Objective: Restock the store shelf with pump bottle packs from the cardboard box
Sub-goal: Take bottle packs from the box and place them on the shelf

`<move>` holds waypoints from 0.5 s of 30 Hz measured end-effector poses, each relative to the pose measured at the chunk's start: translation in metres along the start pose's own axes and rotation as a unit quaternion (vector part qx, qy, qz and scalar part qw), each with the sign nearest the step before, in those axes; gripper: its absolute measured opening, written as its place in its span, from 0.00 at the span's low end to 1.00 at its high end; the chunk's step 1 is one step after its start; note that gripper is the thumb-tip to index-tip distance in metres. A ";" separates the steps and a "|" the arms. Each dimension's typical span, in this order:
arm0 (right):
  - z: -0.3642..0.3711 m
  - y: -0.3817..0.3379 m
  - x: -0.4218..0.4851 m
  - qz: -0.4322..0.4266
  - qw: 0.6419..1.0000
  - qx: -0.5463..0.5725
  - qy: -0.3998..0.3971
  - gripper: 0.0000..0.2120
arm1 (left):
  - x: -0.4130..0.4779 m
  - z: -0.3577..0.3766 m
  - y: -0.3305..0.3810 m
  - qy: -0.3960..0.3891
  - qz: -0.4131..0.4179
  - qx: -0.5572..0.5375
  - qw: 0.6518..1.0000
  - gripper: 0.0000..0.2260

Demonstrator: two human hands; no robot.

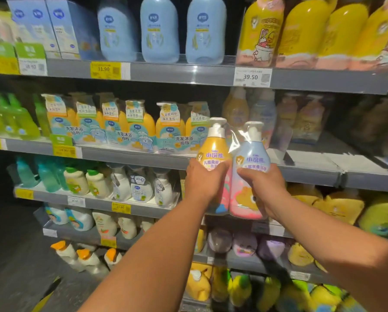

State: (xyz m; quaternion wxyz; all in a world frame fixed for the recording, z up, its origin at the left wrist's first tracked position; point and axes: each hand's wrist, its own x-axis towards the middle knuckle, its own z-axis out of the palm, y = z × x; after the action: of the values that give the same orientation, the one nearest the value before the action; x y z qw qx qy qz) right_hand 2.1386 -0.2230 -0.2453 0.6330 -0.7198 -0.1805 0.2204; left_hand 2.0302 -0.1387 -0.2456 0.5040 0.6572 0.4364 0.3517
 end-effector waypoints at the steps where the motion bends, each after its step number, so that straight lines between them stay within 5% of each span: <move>1: -0.003 -0.002 0.008 -0.003 1.000 -0.001 -0.001 0.25 | 0.005 0.006 0.004 -0.005 0.001 -0.007 1.000 0.30; 15: -0.023 -0.043 0.085 -0.001 1.000 -0.004 -0.028 0.31 | 0.066 0.054 0.047 -0.005 0.000 -0.009 1.000 0.33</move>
State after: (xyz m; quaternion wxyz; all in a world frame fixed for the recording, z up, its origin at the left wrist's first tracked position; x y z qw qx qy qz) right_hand 2.2231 -0.1909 -0.2082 0.6251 -0.7158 -0.1998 0.2386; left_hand 2.1143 -0.1017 -0.2119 0.5118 0.6545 0.4308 0.3523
